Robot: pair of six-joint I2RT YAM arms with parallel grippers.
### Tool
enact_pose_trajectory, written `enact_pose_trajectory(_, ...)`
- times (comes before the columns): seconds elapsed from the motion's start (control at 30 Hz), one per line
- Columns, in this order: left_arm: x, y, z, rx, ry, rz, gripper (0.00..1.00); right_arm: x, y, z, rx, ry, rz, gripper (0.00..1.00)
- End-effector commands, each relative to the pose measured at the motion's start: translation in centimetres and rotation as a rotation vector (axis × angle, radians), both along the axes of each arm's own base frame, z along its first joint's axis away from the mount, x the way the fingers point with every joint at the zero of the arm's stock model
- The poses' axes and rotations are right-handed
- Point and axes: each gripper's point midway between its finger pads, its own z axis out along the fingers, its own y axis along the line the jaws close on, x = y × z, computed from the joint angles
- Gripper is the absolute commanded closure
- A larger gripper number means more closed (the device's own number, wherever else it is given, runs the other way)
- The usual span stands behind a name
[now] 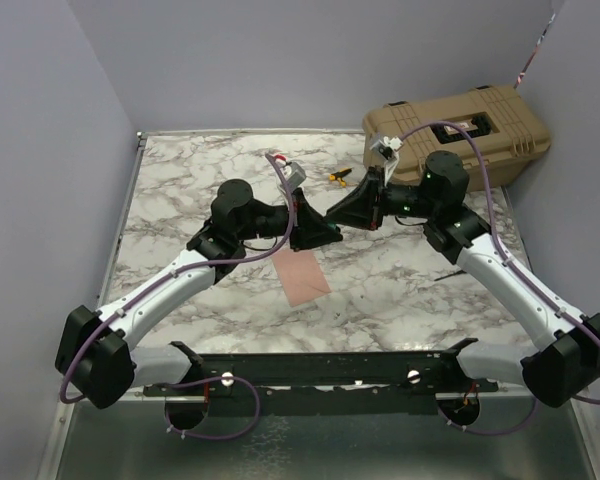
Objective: Place the letter into the envelope and seal it
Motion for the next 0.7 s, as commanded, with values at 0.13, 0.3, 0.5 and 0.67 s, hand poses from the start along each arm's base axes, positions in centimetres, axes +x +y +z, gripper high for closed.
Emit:
enact_pose_trajectory(0.13,-5.7,0.4,3.4,-0.058,-0.196,-0.304,1.00,-10.2,-1.0,1.0,0.050,-0.245,0.593,0.99)
enact_pose_trajectory(0.3,-4.0,0.0,3.2,-0.054,-0.192,-0.213,1.00,-3.6,0.5,1.2,-0.039,-0.074,0.173,0.80)
enact_pose_trajectory(0.5,1.5,0.2,1.7,-0.030,-0.120,0.103,1.00,4.2,-1.6,0.8,0.024,0.234,-0.418,0.37)
enact_pose_trajectory(0.67,3.6,0.4,0.5,-0.014,-0.071,0.215,1.00,4.9,-1.3,-0.2,0.056,0.291,-0.494,0.36)
